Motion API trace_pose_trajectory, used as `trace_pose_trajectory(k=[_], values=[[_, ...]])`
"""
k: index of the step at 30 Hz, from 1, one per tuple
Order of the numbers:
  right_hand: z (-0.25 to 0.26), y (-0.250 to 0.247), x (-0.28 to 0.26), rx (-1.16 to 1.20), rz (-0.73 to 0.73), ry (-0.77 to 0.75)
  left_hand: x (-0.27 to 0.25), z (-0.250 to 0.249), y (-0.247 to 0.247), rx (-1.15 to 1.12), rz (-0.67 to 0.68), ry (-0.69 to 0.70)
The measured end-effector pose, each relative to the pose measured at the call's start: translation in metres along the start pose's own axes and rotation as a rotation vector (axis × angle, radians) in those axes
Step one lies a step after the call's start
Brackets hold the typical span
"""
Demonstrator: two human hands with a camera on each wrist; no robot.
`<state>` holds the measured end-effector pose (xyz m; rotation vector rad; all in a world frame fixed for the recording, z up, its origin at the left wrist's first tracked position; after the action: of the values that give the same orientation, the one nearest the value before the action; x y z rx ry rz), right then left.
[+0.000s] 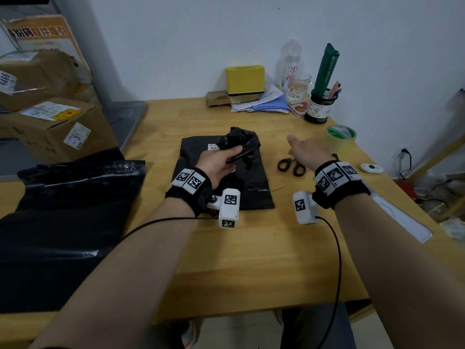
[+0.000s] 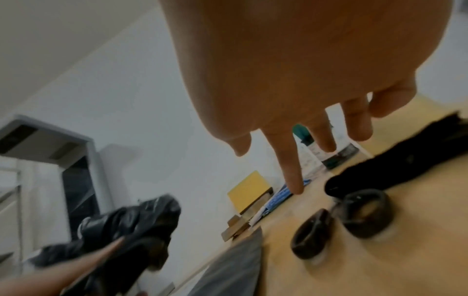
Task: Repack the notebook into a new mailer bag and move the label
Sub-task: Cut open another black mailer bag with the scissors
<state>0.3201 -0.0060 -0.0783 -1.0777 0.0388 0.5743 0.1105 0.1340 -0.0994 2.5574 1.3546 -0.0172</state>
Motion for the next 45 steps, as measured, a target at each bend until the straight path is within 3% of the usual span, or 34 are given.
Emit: trace_pose_trajectory(k=[3,9,15,18,23,32,37,40,45], values=[[-0.013,0.006,0.005,-0.18,0.035,0.032,0.004,0.012,-0.007,-0.074,-0.035,-0.02],[-0.021,0.011,0.011,-0.168,0.025,0.063,0.004,0.013,-0.011,-0.104,-0.034,0.0],[-0.016,-0.003,0.009,0.081,-0.071,0.086,0.002,0.013,-0.013,-0.121,-0.044,-0.002],[-0.009,-0.007,0.006,-0.021,-0.062,0.06,0.0,0.012,-0.014,-0.145,-0.046,-0.02],[-0.02,0.025,0.013,0.028,0.203,0.104,-0.001,0.014,-0.015,-0.166,-0.114,-0.044],[-0.032,0.012,0.015,-0.027,0.105,0.154,-0.001,0.015,-0.014,-0.16,-0.166,-0.042],[-0.032,0.01,0.011,0.033,0.134,0.076,-0.003,0.014,-0.012,-0.163,-0.159,-0.044],[-0.035,0.01,0.008,0.089,0.116,0.104,-0.003,0.014,-0.011,-0.16,-0.147,-0.045],[-0.032,0.002,0.008,0.151,-0.018,0.176,-0.003,0.014,-0.013,-0.161,-0.135,-0.049]])
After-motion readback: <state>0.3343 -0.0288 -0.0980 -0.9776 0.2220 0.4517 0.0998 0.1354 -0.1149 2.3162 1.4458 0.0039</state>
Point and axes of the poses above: each hand's wrist, its own x-axis towards the middle knuckle, its own y-axis out of the palm, z = x × y, the point moved 7 cm from there along x, towards the middle knuckle, and after that the axes turned 11 degrees about y, right-handed, at the moved point
